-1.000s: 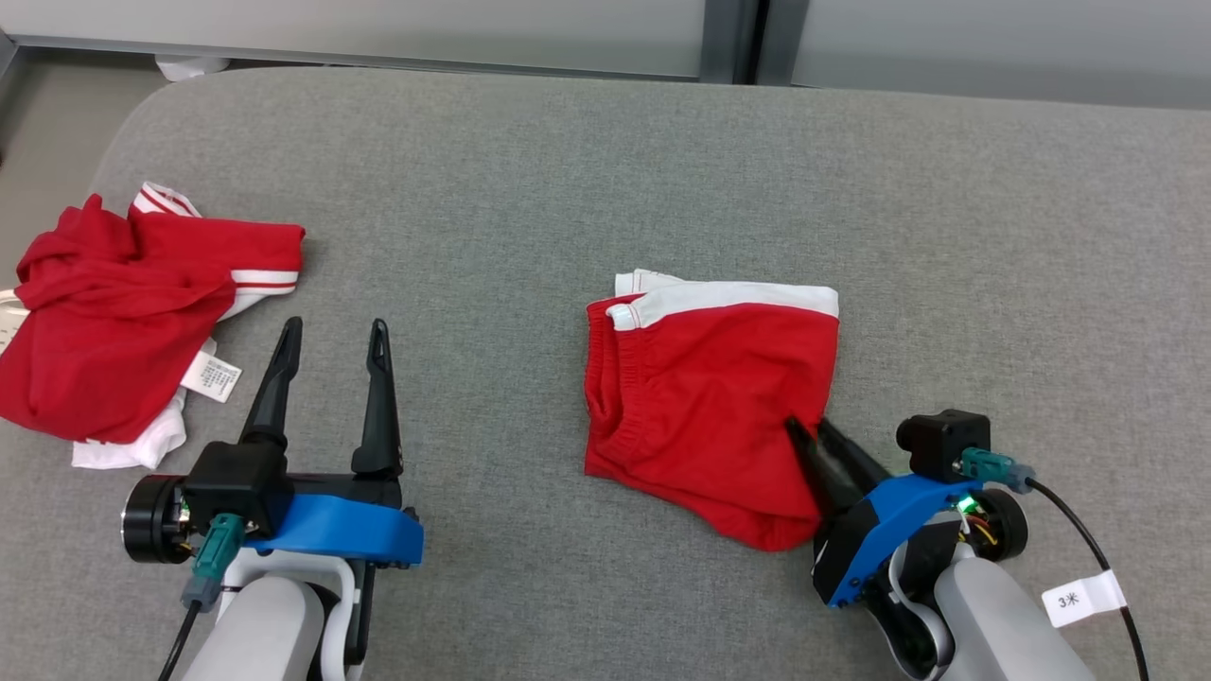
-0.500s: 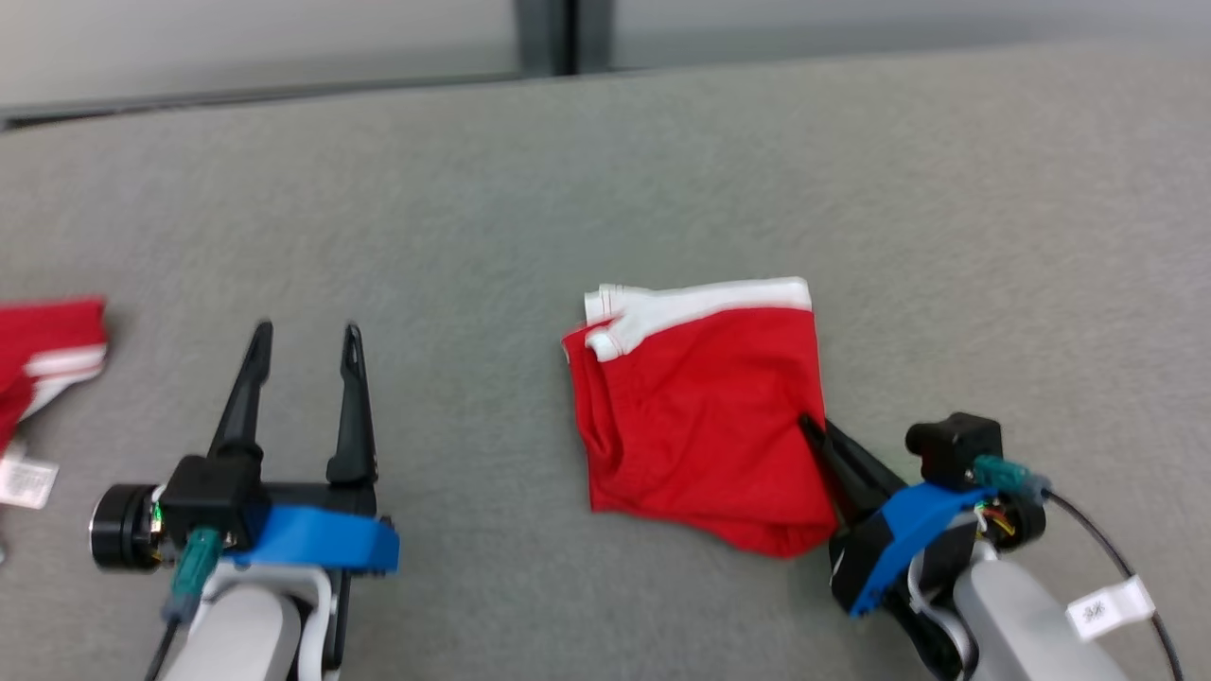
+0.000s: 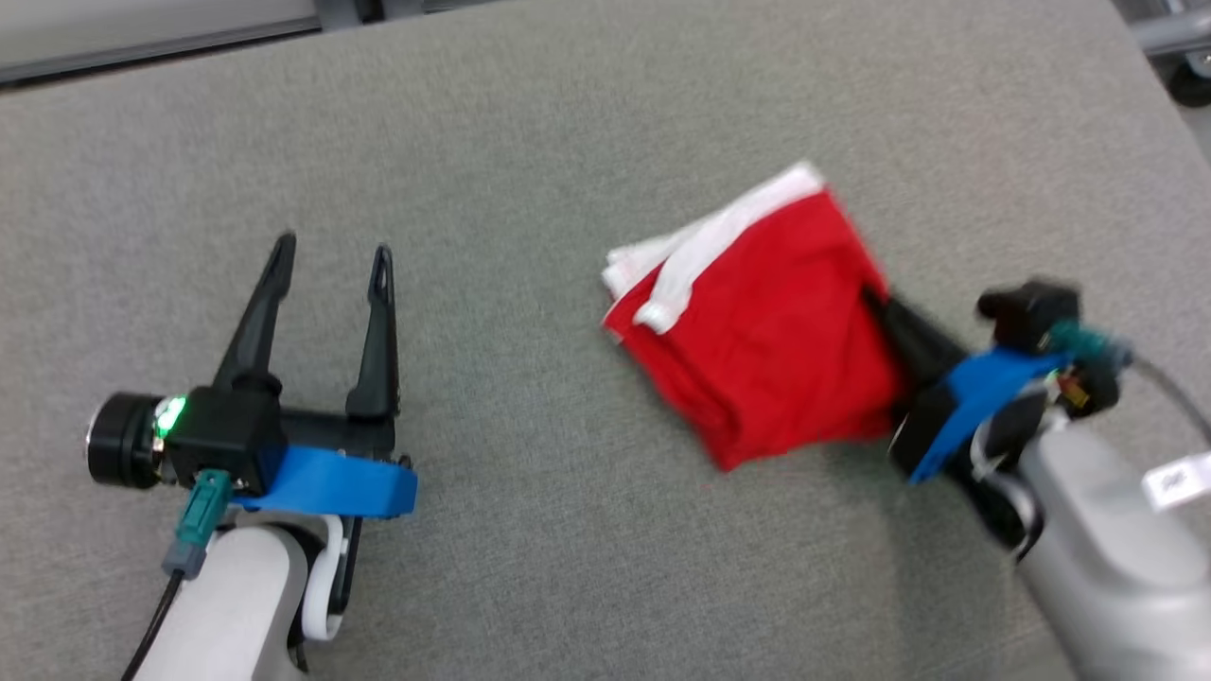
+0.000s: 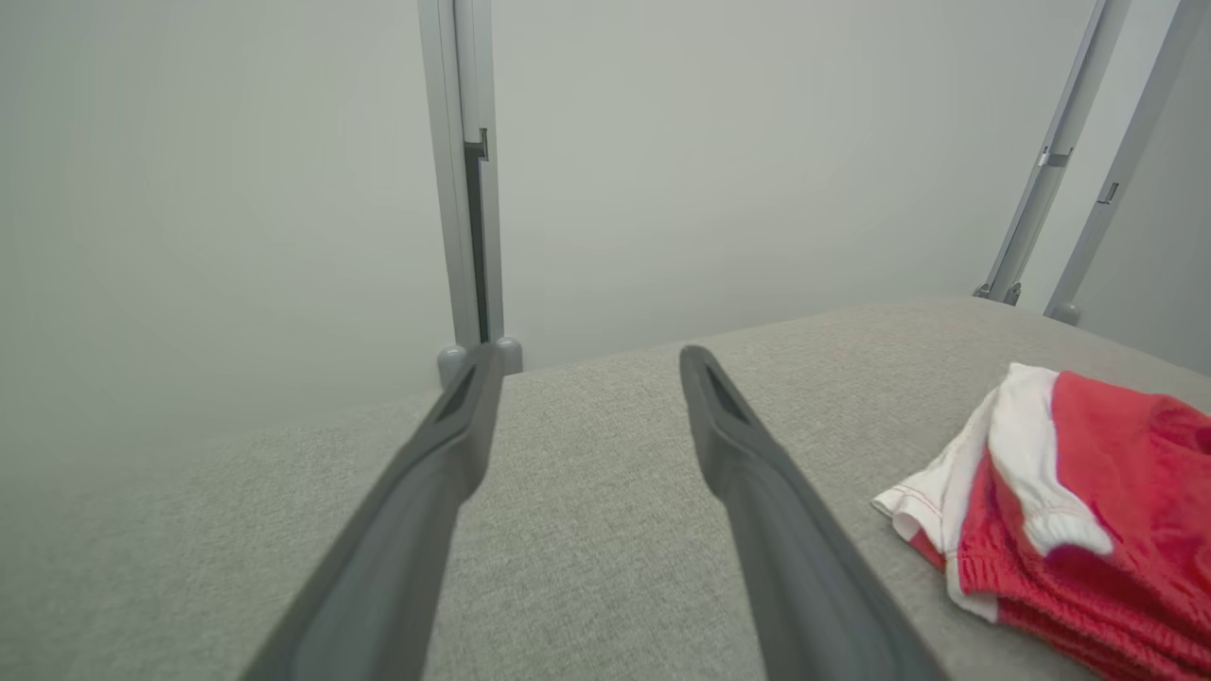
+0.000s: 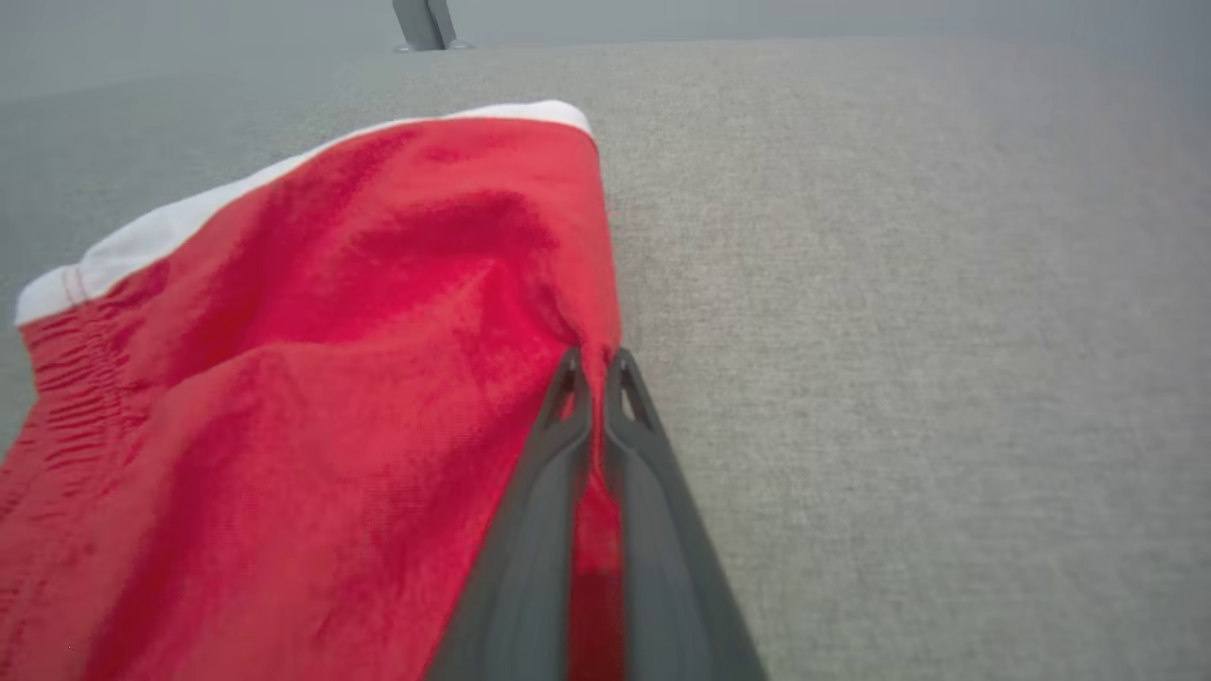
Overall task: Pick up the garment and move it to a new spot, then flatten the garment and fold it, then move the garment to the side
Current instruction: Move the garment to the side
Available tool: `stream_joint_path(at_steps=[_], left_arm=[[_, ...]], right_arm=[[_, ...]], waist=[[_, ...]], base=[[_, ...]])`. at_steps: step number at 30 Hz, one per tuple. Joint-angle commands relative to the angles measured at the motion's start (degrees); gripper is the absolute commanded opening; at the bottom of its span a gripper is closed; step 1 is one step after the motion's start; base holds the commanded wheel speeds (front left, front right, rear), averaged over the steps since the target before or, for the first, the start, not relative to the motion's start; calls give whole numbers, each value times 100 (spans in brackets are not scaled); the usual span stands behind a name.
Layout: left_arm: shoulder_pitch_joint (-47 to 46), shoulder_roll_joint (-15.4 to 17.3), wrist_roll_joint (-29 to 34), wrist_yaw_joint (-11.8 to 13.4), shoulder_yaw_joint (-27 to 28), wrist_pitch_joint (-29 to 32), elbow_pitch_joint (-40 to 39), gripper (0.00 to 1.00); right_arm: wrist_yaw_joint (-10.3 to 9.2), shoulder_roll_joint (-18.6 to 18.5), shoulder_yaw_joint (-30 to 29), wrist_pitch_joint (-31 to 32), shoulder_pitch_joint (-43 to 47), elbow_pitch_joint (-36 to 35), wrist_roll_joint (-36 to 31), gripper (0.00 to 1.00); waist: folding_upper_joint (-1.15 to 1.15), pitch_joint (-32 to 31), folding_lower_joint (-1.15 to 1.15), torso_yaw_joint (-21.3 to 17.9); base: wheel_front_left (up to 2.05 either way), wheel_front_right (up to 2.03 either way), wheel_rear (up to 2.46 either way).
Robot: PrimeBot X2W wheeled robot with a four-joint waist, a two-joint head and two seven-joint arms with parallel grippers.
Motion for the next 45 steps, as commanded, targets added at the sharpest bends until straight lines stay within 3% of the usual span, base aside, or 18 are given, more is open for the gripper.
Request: stream_joint_path(at_steps=[1,11,18,26,29,30,33,37,45], left_arm=[[-171,48,52,-26,-33,19,-52,100],[-696,141,295,-99,-160,52,-349,100],[-887,182,392,-102,-236,120,-502,100],[-1038,185,419,-157,-305,112,-509,100],[-1027,149,384,-160,-338,64,-446,100],[-1007,140,374,-158,-343,59,-425,100],[-907,82,315,-160,-379,-8,-308,100],[-703,40,210,-126,-373,-94,-124,100],[-83,17,-52,-1,-276,-175,153,100]], right_arm=[[-2,-139,-78,-44,-290,132,43,0],[-1,-1037,-844,-448,-1482,1315,-101,0],[-2,-1289,-1411,-632,-1745,1645,-319,0],[-2,-1278,-1661,-746,-1834,1705,-712,1],[-2,-1218,-1797,-839,-1781,1746,-1057,61],[-2,-1205,-1887,-863,-1738,1792,-1214,100],[-2,-1214,-2358,-929,-1580,1951,-1771,100],[-1,-854,-3040,-1051,-1148,1697,-2363,100],[-1,328,-3620,-1097,450,-213,-2726,100]], waist=[[-1,242,-1,139],[-1,949,-1,238],[-1,1128,-1,171],[-1,1274,-1,192],[-1,1247,-1,216],[-1,1222,-1,224],[-1,1067,-1,256],[-1,697,-1,268],[-1,-144,-1,274]], base=[[0,0,0],[0,0,0],[0,0,0],[0,0,0],[0,0,0],[0,0,0],[0,0,0],[0,0,0],[0,0,0]])
